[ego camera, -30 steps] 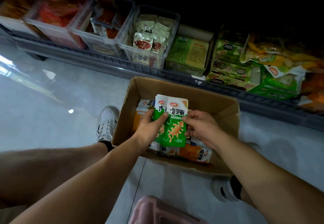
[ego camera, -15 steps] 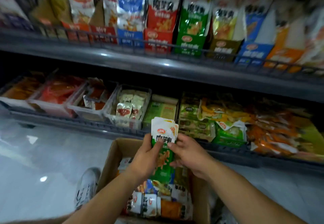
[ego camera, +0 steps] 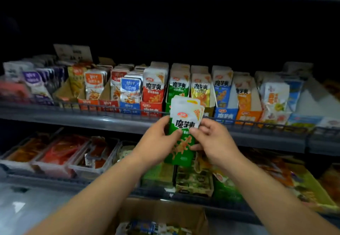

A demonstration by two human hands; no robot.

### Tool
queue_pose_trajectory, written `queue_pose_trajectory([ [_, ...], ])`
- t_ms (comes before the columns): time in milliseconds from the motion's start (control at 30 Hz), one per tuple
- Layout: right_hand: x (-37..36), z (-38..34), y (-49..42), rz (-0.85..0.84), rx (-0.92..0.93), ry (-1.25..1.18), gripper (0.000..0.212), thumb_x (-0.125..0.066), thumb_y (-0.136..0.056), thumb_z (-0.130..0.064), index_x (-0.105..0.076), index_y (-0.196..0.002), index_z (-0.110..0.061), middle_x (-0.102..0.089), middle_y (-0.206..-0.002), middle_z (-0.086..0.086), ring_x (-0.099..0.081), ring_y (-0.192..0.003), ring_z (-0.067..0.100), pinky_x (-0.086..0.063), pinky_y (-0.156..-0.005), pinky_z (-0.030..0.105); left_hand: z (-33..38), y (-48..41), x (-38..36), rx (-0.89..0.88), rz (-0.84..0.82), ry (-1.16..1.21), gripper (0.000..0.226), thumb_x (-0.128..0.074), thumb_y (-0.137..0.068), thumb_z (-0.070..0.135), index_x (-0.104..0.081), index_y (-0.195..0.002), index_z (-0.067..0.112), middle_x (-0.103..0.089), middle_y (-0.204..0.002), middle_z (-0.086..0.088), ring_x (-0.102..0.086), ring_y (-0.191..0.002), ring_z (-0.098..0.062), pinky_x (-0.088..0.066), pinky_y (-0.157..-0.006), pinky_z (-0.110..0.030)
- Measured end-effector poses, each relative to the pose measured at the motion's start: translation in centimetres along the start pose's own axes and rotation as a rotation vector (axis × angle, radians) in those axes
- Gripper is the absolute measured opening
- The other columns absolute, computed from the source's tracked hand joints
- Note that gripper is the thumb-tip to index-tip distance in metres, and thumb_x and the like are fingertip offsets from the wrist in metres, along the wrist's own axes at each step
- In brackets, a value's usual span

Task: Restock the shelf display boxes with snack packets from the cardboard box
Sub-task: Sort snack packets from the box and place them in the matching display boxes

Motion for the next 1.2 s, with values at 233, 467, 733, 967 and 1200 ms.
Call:
queue_pose_trajectory([
  [233,0.8,-7.5,-9.1,0.139,0.292,0.067,0.013,-0.058,-0.1,-0.01,-0.058,-0.112,-0.014,-0.07,-0.1,-0.008,-0.068,-0.087,0.009,-0.059,-0.063,0.022,8.4,-8.6,3.3,-0.283,0.29,-0.233,0.045,-0.076,-0.091,0.027,-0.059,-0.132,0.023,-0.066,-0.108,0.007,-0.066,-0.101,-0.014,-0.058,-0.087,-0.036],
  [467,0.4,-6.7,-13.3,0.122,0.315,0.157,0.01,-0.056,-0.1,-0.008,-0.057,-0.104,-0.017,-0.069,-0.096,-0.007,-0.069,-0.087,0.011,-0.061,-0.07,0.025,6.6,-12.5,3.8,-0.259,0.384,-0.349,0.046,-0.081,-0.086,0.034,-0.066,-0.128,0.024,-0.065,-0.086,0.008,-0.065,-0.083,-0.014,-0.059,-0.078,-0.04],
  [733,0.2,-4.9,-13.8,0.068,0.269,0.119,0.012,-0.055,-0.101,-0.006,-0.059,-0.104,-0.018,-0.072,-0.103,-0.002,-0.07,-0.094,0.01,-0.062,-0.078,0.029,5.1,-12.0,3.2,-0.328,0.425,-0.479,0.055,-0.079,-0.089,0.031,-0.059,-0.14,0.025,-0.051,-0.109,0.003,-0.058,-0.094,-0.017,-0.051,-0.081,-0.031],
  [967,0.2,-3.5,-13.8,-0.012,0.234,0.24,0.011,-0.056,-0.1,-0.008,-0.059,-0.102,-0.018,-0.073,-0.097,-0.004,-0.071,-0.096,0.02,-0.061,-0.08,0.033,3.7,-10.7,3.0,-0.336,0.435,-0.474,0.069,-0.08,-0.088,0.029,-0.047,-0.149,0.025,-0.043,-0.105,0.009,-0.055,-0.093,-0.011,-0.051,-0.082,-0.028],
  [1200,0.2,-2.8,-14.2,0.017,0.238,0.448,0.016,-0.061,-0.097,-0.017,-0.062,-0.102,-0.032,-0.072,-0.098,-0.011,-0.068,-0.098,0.014,-0.055,-0.092,0.04,3.0,-10.6,3.6,-0.372,0.437,-0.483,0.06,-0.077,-0.09,0.033,-0.055,-0.144,0.022,-0.051,-0.108,0.007,-0.057,-0.104,-0.018,-0.054,-0.093,-0.043],
])
Point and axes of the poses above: each hand's wrist, its own y-axis away from the middle knuckle, its own x-axis out of the back of the hand, z = x × y, the point moved 2 cm from there along -y, towards the middle knuckle
